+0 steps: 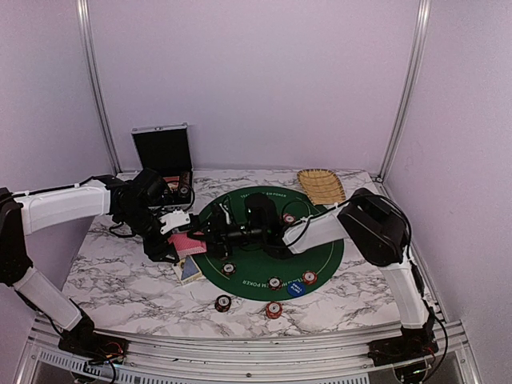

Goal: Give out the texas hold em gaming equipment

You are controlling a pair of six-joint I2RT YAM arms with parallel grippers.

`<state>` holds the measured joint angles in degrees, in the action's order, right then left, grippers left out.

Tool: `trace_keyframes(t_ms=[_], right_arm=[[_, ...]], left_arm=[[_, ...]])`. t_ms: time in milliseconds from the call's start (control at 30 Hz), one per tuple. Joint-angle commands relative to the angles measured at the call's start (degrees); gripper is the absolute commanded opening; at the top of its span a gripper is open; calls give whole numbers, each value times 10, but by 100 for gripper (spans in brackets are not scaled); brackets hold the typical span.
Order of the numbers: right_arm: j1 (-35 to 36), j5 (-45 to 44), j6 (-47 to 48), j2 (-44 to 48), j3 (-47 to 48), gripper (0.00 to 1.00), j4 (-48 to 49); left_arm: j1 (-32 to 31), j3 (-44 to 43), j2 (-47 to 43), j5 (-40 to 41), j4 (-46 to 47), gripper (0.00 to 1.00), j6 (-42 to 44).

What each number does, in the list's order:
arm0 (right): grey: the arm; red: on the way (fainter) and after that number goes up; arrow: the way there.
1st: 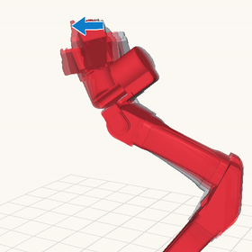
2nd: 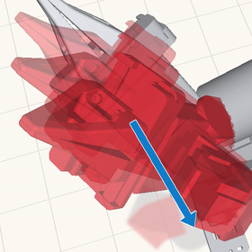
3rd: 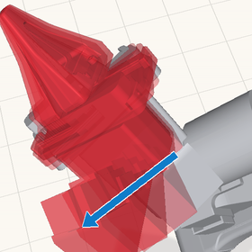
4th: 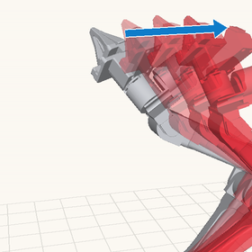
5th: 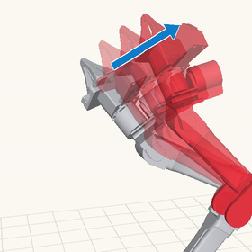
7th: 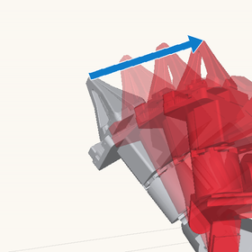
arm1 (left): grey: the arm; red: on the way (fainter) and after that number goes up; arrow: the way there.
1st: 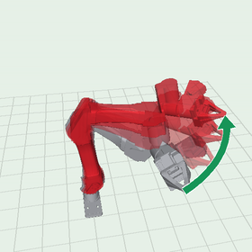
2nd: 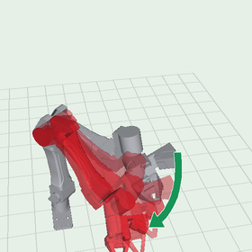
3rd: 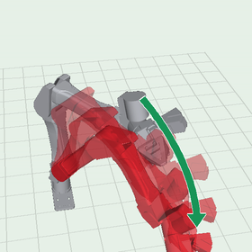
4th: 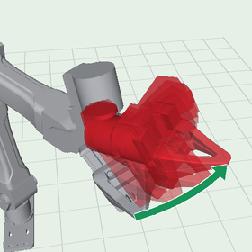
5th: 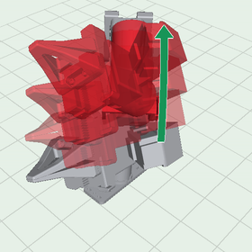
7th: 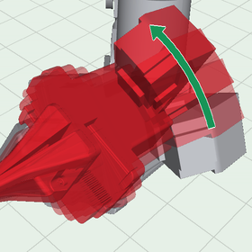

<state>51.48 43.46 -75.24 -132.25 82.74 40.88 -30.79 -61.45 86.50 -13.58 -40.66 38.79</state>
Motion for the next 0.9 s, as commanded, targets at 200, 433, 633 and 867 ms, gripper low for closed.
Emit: trace_keyframes(t_ms=[200,433,633,867], right_arm=[[5,13,-23,-22,35,38,40],[7,15,-33,-29,41,23,45],[8,13,-45,-29,40,6,56],[8,13,-52,-24,35,0,66]], left_arm=[[-4,-18,-16,-16,-8,0,-4],[-5,-21,-15,-15,-7,0,-4],[-6,-23,-15,-14,-7,30,-2],[-9,-36,-12,-12,-6,88,13]])
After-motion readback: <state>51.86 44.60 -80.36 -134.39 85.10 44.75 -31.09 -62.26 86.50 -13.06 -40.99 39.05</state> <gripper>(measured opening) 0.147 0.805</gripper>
